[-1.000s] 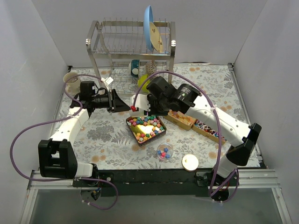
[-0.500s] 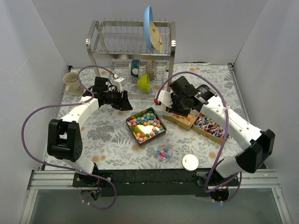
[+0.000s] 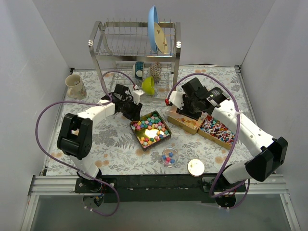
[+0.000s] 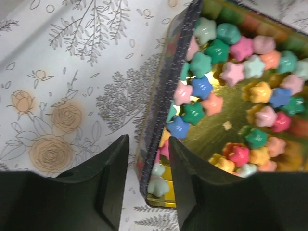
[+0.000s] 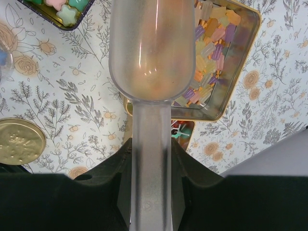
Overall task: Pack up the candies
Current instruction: Adjust the storage box at the center of the board.
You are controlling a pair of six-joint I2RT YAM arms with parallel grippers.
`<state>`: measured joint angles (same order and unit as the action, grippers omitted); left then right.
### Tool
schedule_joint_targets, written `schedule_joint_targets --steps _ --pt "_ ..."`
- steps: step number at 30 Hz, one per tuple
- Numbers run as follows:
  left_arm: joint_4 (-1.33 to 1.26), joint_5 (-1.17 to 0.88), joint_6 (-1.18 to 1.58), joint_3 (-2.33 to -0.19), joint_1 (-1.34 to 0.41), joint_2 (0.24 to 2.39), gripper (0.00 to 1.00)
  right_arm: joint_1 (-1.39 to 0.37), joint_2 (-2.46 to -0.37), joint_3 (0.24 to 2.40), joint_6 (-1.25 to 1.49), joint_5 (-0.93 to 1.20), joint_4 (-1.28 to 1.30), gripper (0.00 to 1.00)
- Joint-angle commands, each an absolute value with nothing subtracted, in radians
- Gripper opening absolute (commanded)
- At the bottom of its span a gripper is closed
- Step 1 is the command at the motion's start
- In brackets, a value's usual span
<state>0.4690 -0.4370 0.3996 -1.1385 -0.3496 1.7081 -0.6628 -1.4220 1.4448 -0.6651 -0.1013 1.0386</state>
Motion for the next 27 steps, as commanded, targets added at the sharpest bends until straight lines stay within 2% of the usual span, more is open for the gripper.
schedule_joint_targets --steps 1,6,13,17,19,20,21,24,27 --pt "0.439 -0.319 0.348 -1.146 -0.357 1.729 0.34 -0.653 -1.413 1.454 -0.650 -0.084 1.006 0.01" --pt "0.479 -0.263 0.400 -1.143 -0.357 1.753 0.18 -0.653 -1.428 1.465 -0.655 -0.077 1.026 0.01" --pt "0.489 -0.187 0.618 -1.059 -0.357 1.660 0.08 -0.670 -1.506 1.532 -0.684 -0.086 1.054 0.01" --pt "0.520 -0.172 0.698 -1.012 -0.356 1.606 0.08 -0.718 -1.568 1.574 -0.701 -0.118 1.049 0.01" --pt "0.540 -0.182 0.721 -1.006 -0.356 1.594 0.13 -0.753 -1.594 1.581 -0.710 -0.139 1.049 0.01" --pt "0.560 -0.211 0.742 -1.005 -0.356 1.579 0.29 -0.767 -1.600 1.588 -0.719 -0.146 1.052 0.01" --pt "0.566 -0.233 0.752 -1.003 -0.356 1.569 0.35 -0.785 -1.609 1.592 -0.726 -0.150 1.052 0.01" --pt "0.598 -0.308 0.776 -1.003 -0.356 1.534 0.45 -0.822 -1.643 1.611 -0.755 -0.181 1.065 0.01" --pt "0.606 -0.253 0.820 -1.006 -0.327 1.488 0.46 -0.856 -1.701 1.661 -0.770 -0.254 1.109 0.01"
